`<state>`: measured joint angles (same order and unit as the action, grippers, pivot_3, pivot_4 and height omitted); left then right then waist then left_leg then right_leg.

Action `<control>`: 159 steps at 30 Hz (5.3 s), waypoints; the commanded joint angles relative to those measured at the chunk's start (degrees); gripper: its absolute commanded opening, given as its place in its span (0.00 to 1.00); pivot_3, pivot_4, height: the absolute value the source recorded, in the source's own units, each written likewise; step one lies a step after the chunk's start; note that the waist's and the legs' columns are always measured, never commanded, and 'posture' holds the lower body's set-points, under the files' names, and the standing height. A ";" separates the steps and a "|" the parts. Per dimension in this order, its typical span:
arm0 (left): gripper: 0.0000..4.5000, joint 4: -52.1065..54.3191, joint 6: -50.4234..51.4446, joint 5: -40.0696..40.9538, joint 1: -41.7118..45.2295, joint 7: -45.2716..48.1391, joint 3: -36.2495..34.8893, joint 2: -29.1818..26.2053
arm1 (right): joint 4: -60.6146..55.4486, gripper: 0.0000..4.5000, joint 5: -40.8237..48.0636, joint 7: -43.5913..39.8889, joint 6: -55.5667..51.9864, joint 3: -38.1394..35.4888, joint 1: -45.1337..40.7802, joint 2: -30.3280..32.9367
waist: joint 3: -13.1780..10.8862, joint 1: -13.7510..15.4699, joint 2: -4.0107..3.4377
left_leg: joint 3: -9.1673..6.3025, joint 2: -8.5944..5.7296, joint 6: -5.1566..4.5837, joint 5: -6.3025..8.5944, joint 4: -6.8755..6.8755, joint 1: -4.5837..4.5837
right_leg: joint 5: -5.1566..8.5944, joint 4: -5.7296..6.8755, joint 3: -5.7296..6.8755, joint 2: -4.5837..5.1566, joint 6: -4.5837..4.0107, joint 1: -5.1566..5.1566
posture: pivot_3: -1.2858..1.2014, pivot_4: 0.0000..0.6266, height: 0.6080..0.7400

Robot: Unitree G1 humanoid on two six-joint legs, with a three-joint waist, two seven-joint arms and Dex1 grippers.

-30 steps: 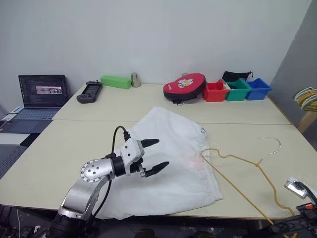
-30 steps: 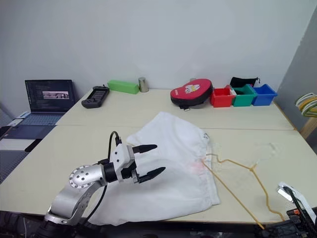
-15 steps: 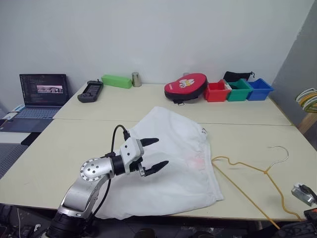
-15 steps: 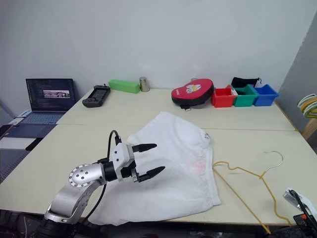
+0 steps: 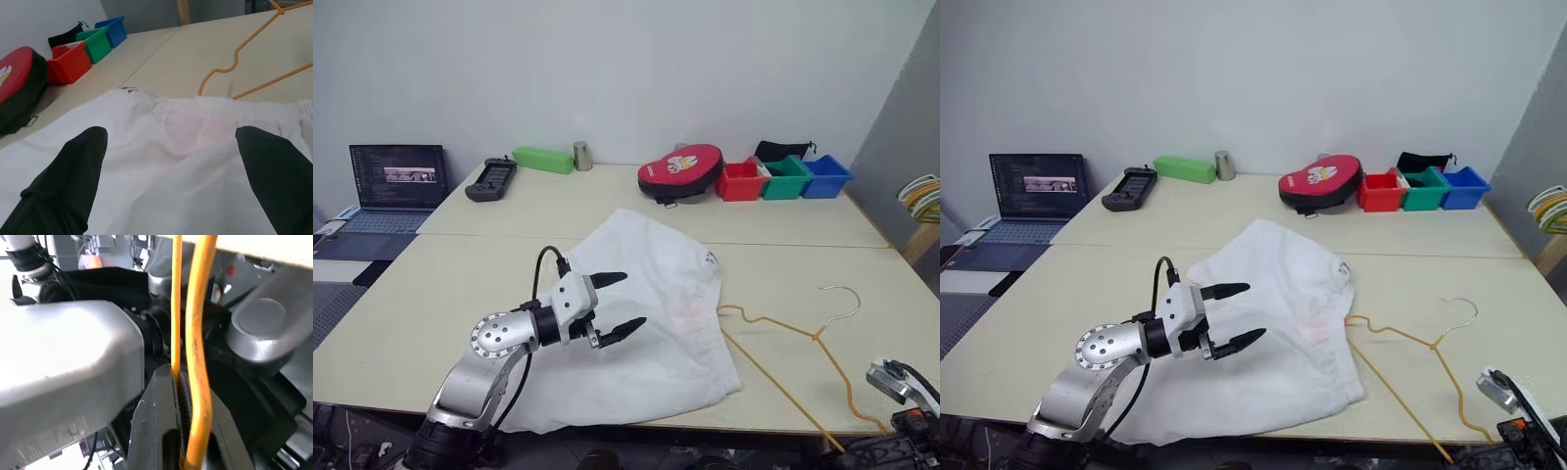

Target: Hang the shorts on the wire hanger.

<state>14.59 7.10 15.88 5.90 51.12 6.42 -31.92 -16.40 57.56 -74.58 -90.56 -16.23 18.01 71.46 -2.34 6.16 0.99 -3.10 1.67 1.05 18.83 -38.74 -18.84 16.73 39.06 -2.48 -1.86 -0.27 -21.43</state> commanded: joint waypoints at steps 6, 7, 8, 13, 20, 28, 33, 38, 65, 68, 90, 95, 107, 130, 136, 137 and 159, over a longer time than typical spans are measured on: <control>1.00 -0.85 -1.42 -0.30 2.58 0.66 -0.62 -0.14 | -4.95 0.00 -0.04 4.62 5.34 2.45 -3.20 -2.80 | -0.06 0.11 0.09 | -0.07 0.01 0.00 0.00 0.01 -0.02 | 0.00 -0.04 0.06 0.00 0.00 0.00 | 0.62 0.00 1.00; 1.00 -0.89 -1.42 -0.32 2.68 0.71 -0.66 -0.17 | -5.42 0.00 -1.84 4.95 7.93 3.66 -2.48 -2.66 | -0.07 0.12 0.11 | -0.06 0.01 0.00 0.00 0.01 -0.03 | 0.00 -0.06 0.05 0.00 0.00 0.00 | 0.62 0.00 1.00; 1.00 -1.08 -1.48 -0.28 2.79 0.86 -0.79 -0.23 | -5.67 0.00 -2.81 5.20 9.53 4.55 -2.15 -2.53 | -0.08 0.13 0.12 | -0.05 0.00 0.00 0.00 0.01 -0.03 | 0.00 -0.06 0.04 0.00 0.01 -0.01 | 0.62 0.00 1.00; 1.00 -1.44 -1.70 -0.48 3.05 1.10 -0.95 -0.40 | -8.26 0.00 -13.81 6.40 24.21 10.74 -0.36 0.33 | -0.09 0.05 0.07 | -0.01 0.00 0.01 0.01 0.01 -0.04 | 0.00 -0.08 0.02 0.04 0.04 -0.02 | 0.62 0.00 1.00; 1.00 -1.02 -1.78 -0.80 3.08 0.94 -0.39 -0.19 | -3.18 0.00 -11.39 6.97 20.51 11.80 -6.23 -1.85 | -0.15 -0.07 0.11 | -0.01 0.01 0.01 0.00 0.01 -0.02 | -0.02 -0.06 0.02 0.04 0.06 -0.02 | 0.62 0.00 1.00; 1.00 -0.81 -2.61 -1.17 2.76 0.90 -0.52 -0.44 | 3.40 0.00 -0.28 4.36 3.22 9.99 -10.85 -1.83 | -0.17 0.50 0.11 | -0.02 0.00 0.00 0.01 0.01 -0.04 | -0.03 -0.08 0.02 0.05 0.04 -0.03 | 0.63 0.00 1.00; 1.00 -0.37 -3.16 -1.41 1.92 0.95 -0.69 -0.77 | 2.54 0.00 4.26 4.66 -1.51 9.96 -10.88 -2.08 | -0.17 0.77 0.11 | -0.02 0.00 -0.01 0.02 0.01 -0.04 | -0.02 -0.08 0.02 0.05 0.05 -0.03 | 0.63 0.00 1.00; 1.00 -0.22 -3.79 -1.56 1.62 1.26 -0.61 -1.09 | 4.94 0.00 12.92 6.40 -1.94 11.80 -13.32 -2.17 | -0.18 1.22 0.12 | -0.01 0.00 -0.02 0.02 0.01 -0.04 | -0.02 -0.09 0.02 0.05 0.05 -0.03 | 0.64 0.00 1.00; 1.00 1.33 -3.84 -1.48 1.37 1.08 -0.95 -1.84 | 24.81 0.00 23.31 24.37 -1.94 22.08 -27.96 -13.21 | -0.27 3.15 0.20 | -0.01 0.00 -0.22 0.13 0.01 -0.10 | -0.04 -0.10 0.00 0.02 0.04 -0.22 | 0.65 0.00 1.00; 1.00 1.06 -4.12 -1.67 1.71 1.09 -0.80 -1.95 | 27.91 0.00 24.68 26.68 -1.94 21.97 -30.99 -15.94 | -0.27 3.27 0.18 | 0.00 0.00 -0.22 0.13 0.01 -0.10 | -0.12 -0.10 -0.02 0.02 -0.10 -0.24 | 0.65 0.00 1.00; 1.00 -0.89 -4.78 -2.01 4.42 1.10 0.40 -0.77 | 32.93 0.00 23.15 34.81 -1.94 14.19 -37.59 -15.50 | -0.19 4.77 -0.02 | 0.01 -0.01 -0.34 0.20 -0.07 -0.72 | -0.26 -0.06 0.03 0.04 -0.25 -0.79 | 0.64 0.00 1.00; 1.00 -1.63 -5.06 -2.23 5.24 1.21 0.71 -0.19 | 31.36 0.00 20.91 31.51 -1.94 15.31 -35.13 -12.67 | -0.16 4.53 0.01 | -0.10 0.01 -0.35 0.20 -0.07 -0.91 | -0.26 -0.08 0.12 0.03 -0.25 -0.80 | 0.64 0.00 1.00; 1.00 -2.46 -5.58 -2.42 5.78 1.39 0.75 -0.02 | 33.77 0.00 14.43 29.64 -1.68 13.83 -36.12 -14.79 | -0.14 4.61 -0.05 | -0.05 0.00 -0.36 0.20 -0.10 -0.91 | -0.28 -0.08 0.08 0.02 -0.27 -0.80 | 0.64 0.00 1.00; 1.00 -34.67 -4.92 -0.53 48.45 10.27 -3.36 -1.51 | 16.35 0.00 -35.83 29.41 46.65 30.59 -51.91 -15.09 | -0.19 4.43 0.02 | -0.27 0.00 -0.35 0.19 -0.18 -1.01 | -0.33 -0.09 0.36 -0.07 -0.29 -0.97 | 0.64 0.00 1.00; 1.00 -59.08 -16.27 -7.91 65.30 21.51 1.04 -3.18 | 14.63 0.00 -47.01 36.74 54.79 32.09 -50.91 -21.02 | -0.15 4.52 -0.03 | -0.03 -0.17 -0.24 0.13 -0.14 -1.33 | -0.34 0.07 0.23 -0.03 -0.29 -1.51 | 0.65 0.00 1.00; 1.00 -62.19 -18.46 -9.37 66.64 22.89 1.95 -3.17 | 14.11 0.00 -48.38 37.37 55.52 32.17 -50.88 -21.74 | -0.15 4.65 -0.04 | -0.07 -0.17 -0.20 0.11 -0.17 -1.47 | -0.35 0.06 0.28 -0.04 -0.32 -1.65 | 0.65 0.00 1.00; 1.00 -84.25 -39.72 -25.22 72.70 24.50 7.36 4.61 | -1.00 0.00 -67.34 38.12 55.95 35.12 -47.18 -25.70 | -0.15 4.08 -0.03 | -0.15 -0.18 -0.34 0.17 -0.23 -1.58 | -0.38 0.39 0.32 -0.03 -0.32 -1.85 | 0.61 0.00 1.00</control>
<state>-69.80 -31.76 -8.93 78.26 75.76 13.96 -27.66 -13.53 -8.01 -36.02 -34.50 20.50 -28.71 45.03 -2.49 10.24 0.96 -3.25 1.49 0.71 19.00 -38.97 -20.40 16.35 39.49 -2.16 -1.90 -0.59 -23.28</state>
